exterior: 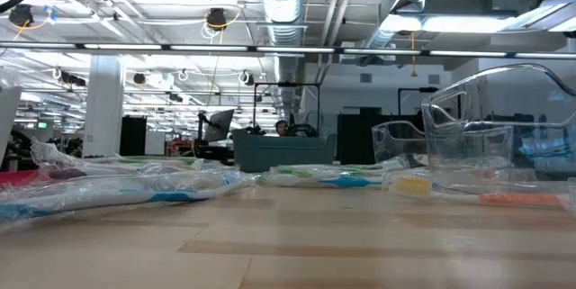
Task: Pick & Place Toothbrushes
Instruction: Put the green toothbrush into the white bin
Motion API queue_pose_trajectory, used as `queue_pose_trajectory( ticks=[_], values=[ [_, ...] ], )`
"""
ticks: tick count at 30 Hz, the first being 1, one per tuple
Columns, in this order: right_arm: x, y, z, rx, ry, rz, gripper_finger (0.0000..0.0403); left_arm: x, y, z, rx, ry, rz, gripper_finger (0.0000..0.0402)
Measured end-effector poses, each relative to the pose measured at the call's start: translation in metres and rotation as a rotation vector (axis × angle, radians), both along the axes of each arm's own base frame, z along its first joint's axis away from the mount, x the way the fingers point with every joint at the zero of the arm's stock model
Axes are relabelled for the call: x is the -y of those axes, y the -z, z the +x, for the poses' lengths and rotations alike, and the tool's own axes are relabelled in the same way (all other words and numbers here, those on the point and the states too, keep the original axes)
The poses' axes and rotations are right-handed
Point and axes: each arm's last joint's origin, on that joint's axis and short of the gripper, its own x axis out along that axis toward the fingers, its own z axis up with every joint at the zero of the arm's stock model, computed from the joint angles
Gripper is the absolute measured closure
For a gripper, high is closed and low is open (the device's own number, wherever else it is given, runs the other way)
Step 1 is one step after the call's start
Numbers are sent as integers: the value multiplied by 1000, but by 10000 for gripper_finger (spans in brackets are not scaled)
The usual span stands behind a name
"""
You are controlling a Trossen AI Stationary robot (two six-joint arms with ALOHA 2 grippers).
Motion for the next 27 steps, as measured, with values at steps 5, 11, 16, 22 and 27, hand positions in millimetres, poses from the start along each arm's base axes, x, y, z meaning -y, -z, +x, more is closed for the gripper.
queue_pose_trajectory(
  ticks=[5, 11, 16, 22, 27],
  values=[
    [0, 0, 0, -1, 1, 0, 403, 1, 8, 0, -7, 22, 63, 391],
    [1, 1, 0, -7, 4, 2, 403, 6, 14, -4, -15, 46, 87, 391],
    [1, 1, 0, -7, 4, 2, 403, 9, 15, -9, -5, 78, 98, 391],
    [1, 1, 0, -7, 4, 2, 403, 8, 32, -12, 35, 104, 99, 391],
    [1, 1, 0, -7, 4, 2, 403, 5, 45, -12, 49, 106, 85, 391]
  ],
)
